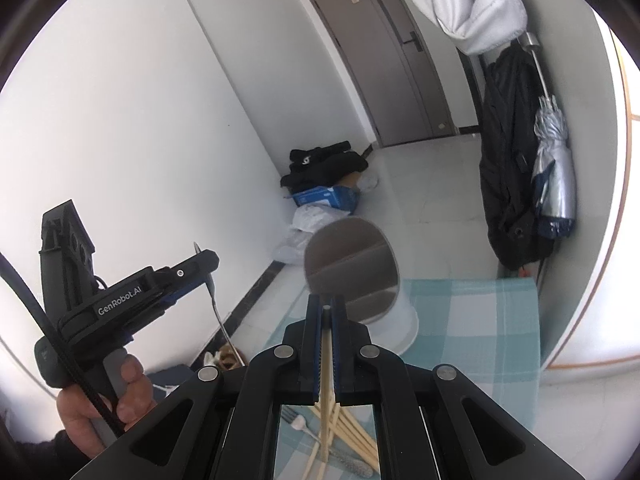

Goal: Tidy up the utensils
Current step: 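Lift the spoon with the left gripper while the right gripper carries the chopstick over the holder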

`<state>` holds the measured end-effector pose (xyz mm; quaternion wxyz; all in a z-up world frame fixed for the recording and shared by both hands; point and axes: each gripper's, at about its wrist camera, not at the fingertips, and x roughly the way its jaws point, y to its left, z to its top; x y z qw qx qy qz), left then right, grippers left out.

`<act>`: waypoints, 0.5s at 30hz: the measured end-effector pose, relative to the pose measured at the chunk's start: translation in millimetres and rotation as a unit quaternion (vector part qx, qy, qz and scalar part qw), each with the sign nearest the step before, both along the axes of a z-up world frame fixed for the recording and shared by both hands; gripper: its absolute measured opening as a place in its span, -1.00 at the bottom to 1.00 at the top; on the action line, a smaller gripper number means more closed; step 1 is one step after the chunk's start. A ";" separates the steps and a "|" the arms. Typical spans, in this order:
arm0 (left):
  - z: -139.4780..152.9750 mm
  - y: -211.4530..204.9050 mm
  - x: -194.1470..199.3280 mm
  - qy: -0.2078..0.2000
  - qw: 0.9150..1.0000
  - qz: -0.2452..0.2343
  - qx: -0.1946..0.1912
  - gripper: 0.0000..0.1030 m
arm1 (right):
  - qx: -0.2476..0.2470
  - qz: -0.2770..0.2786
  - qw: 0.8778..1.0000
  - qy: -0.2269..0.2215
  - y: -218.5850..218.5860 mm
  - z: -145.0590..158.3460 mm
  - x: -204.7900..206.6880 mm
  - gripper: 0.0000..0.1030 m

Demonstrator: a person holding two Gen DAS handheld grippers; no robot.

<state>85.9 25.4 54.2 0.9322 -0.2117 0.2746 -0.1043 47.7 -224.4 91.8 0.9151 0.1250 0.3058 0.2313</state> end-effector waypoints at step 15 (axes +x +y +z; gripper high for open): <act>40.1 7.8 62.4 -0.038 0.999 0.020 -0.020 -0.40 | -0.035 0.023 0.996 -0.079 23.9 86.0 80.0 -0.93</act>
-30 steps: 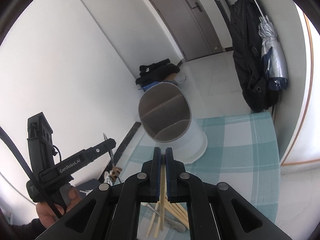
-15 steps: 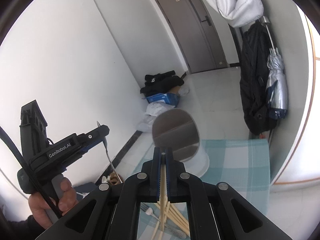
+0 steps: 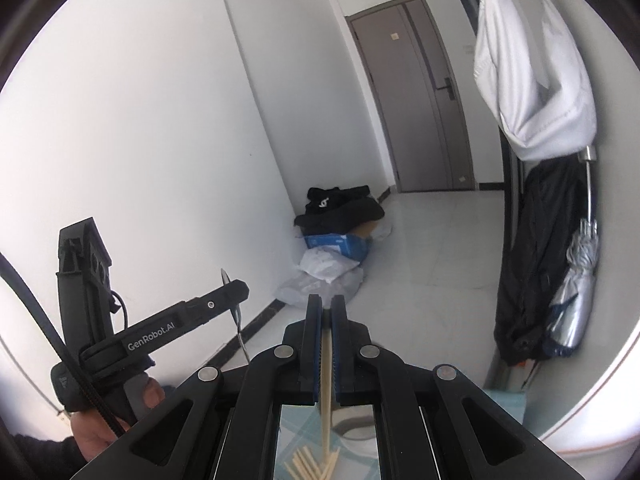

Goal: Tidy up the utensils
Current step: 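Lift the spoon with the left gripper while the right gripper carries the chopstick over the holder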

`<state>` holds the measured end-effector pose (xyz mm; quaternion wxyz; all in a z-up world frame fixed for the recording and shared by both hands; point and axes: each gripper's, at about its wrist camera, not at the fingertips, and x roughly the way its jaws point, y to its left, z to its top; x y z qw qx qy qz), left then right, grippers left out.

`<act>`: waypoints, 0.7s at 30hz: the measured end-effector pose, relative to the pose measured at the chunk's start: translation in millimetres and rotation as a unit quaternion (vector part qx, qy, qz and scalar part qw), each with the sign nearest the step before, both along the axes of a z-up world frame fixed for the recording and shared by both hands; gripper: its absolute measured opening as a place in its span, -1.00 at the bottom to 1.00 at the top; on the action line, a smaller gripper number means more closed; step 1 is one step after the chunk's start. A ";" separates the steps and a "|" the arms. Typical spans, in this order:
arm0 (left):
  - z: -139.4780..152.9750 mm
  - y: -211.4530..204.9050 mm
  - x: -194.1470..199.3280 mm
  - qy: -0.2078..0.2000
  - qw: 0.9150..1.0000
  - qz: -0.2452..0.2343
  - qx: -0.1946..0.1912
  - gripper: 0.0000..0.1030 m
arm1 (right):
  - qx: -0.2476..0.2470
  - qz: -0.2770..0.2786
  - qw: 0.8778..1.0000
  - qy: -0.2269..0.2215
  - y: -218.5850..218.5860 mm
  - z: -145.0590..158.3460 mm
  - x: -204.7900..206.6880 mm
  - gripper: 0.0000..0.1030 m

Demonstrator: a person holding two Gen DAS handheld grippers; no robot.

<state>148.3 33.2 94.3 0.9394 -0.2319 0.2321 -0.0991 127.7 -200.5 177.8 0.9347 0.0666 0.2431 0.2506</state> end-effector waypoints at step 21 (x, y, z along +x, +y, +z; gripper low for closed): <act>-39.4 -8.5 72.1 -0.023 0.999 -0.045 0.008 -0.40 | -0.017 -0.004 1.000 -0.018 13.2 -15.4 101.6 -0.93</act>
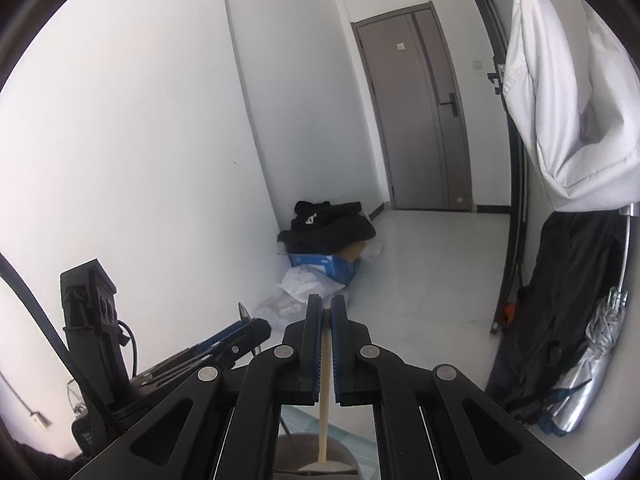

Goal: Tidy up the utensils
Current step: 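Lift the spoon with the left gripper while the right gripper carries the chopstick over the holder, then open the left gripper over the holder while the right gripper releases the chopstick into it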

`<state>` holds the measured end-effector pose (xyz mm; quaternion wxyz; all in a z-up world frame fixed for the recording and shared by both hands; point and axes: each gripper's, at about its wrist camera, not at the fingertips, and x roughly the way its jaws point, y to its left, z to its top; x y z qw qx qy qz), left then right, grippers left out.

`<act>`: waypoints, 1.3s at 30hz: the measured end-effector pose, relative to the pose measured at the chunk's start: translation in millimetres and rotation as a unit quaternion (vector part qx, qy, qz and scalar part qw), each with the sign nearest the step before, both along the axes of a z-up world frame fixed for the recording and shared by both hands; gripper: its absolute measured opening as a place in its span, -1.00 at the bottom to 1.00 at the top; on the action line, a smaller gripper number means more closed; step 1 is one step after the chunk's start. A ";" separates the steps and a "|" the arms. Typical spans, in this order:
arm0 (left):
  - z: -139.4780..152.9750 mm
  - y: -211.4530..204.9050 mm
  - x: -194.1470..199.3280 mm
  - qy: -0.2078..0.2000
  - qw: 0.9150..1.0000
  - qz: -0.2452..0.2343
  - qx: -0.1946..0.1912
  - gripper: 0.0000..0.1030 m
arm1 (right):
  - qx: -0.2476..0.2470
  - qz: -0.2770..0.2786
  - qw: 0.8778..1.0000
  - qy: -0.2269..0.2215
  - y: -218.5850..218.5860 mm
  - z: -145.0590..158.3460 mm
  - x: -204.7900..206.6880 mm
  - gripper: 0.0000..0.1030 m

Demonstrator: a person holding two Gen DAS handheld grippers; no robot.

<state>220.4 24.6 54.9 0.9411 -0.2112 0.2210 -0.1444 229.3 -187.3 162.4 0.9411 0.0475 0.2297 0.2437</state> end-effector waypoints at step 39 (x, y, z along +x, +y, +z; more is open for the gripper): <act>-26.8 2.2 -16.1 0.022 0.997 -0.052 0.061 0.38 | 0.010 0.013 0.993 0.117 -5.5 -79.9 18.5 -0.86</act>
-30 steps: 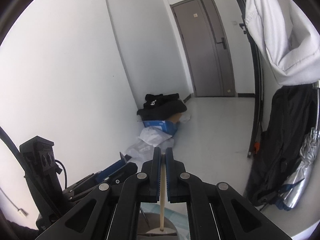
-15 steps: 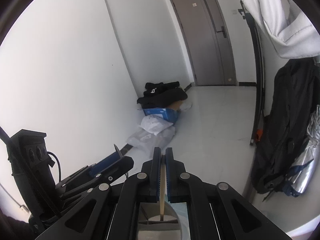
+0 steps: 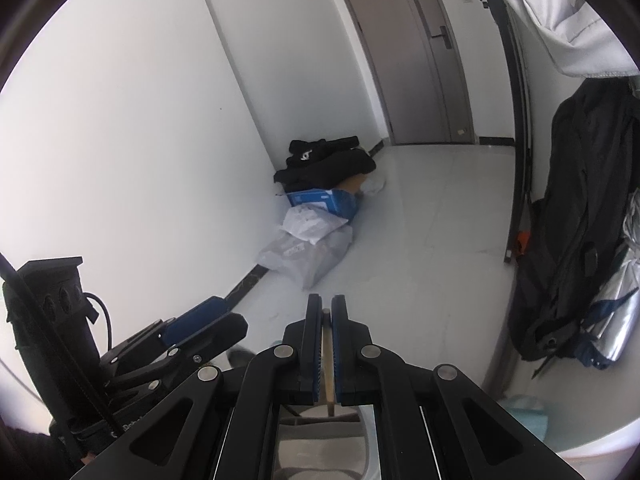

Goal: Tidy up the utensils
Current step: 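Open the left gripper over the holder while the right gripper releases the chopstick into it, then move both tools back over the remaining utensils on the cloth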

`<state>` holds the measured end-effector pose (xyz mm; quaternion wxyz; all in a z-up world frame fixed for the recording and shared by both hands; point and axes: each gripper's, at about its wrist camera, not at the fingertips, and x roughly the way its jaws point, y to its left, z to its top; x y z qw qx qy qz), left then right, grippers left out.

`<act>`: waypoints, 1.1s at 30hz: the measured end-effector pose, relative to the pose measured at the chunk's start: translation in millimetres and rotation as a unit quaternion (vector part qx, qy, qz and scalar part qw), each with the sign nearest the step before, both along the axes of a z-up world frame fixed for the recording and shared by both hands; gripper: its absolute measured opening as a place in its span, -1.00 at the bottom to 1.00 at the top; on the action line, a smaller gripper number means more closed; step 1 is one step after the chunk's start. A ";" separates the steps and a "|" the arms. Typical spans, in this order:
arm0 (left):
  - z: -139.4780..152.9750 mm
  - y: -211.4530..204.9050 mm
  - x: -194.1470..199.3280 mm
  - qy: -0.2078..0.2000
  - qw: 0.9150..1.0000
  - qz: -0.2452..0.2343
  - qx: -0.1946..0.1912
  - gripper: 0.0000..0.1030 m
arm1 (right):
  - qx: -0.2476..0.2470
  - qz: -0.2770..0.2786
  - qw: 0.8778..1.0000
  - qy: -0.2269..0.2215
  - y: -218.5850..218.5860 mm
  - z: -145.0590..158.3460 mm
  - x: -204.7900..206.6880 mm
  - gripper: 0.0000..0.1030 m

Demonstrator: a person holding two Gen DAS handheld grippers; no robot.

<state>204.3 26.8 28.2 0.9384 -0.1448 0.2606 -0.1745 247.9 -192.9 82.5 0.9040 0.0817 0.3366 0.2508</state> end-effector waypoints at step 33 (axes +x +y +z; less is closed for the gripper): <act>19.5 28.4 -144.8 0.026 0.990 0.137 0.036 0.97 | 0.023 -0.067 0.996 -0.051 -23.9 -3.3 -197.1 0.65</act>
